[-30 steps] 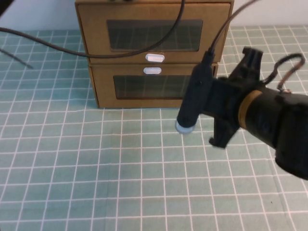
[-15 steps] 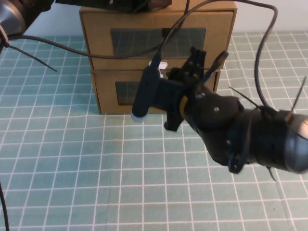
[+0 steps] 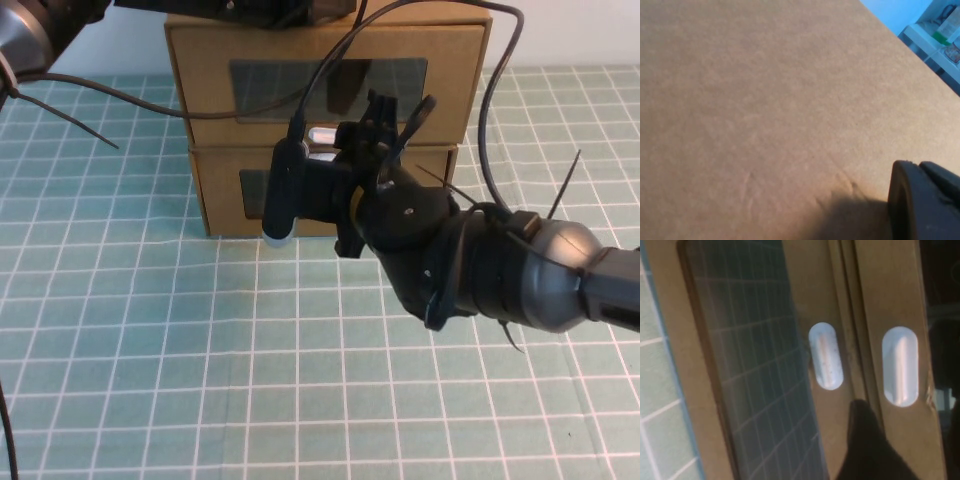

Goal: Open the shoe box
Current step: 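Pull the top drawer of the cardboard box fully open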

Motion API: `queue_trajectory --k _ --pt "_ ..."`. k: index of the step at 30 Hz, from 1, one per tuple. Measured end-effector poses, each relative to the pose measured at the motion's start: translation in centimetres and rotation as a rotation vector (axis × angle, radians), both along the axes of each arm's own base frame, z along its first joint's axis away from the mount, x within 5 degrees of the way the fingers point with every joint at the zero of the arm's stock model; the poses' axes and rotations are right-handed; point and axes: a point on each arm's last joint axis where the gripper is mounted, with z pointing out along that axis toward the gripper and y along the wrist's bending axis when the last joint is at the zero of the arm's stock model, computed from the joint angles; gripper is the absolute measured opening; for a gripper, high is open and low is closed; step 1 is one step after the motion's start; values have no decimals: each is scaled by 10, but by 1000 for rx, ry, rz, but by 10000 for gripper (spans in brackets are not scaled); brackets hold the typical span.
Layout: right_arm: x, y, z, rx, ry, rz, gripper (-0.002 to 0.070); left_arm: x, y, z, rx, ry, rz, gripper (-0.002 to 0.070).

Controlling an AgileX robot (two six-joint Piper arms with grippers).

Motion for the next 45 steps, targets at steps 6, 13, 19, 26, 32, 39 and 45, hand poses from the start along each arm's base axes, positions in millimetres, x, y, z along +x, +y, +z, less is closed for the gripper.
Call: queue_trajectory --k 6,13,19,26,32,39,45 --pt "10 5 -2 3 -11 -19 313 0 0 1 0 -1 -2 -5" --pt "23 13 -15 0 4 -9 309 0 0 1 4 -3 -5 -5" --pt "33 18 -17 -18 -36 -54 97 0 0 1 7 -4 -4 -5" --pt "33 18 -16 -24 -48 -69 15 0 0 1 11 -6 -3 -5" --pt "22 24 -18 -52 -64 -76 13 -1 0 0 13 1 -9 -5" --pt "-16 20 -25 -87 -59 -69 11 -1 1 0 14 8 -16 -5" --pt "-63 14 -29 -63 -25 -43 11 0 5 0 9 22 -12 -5"
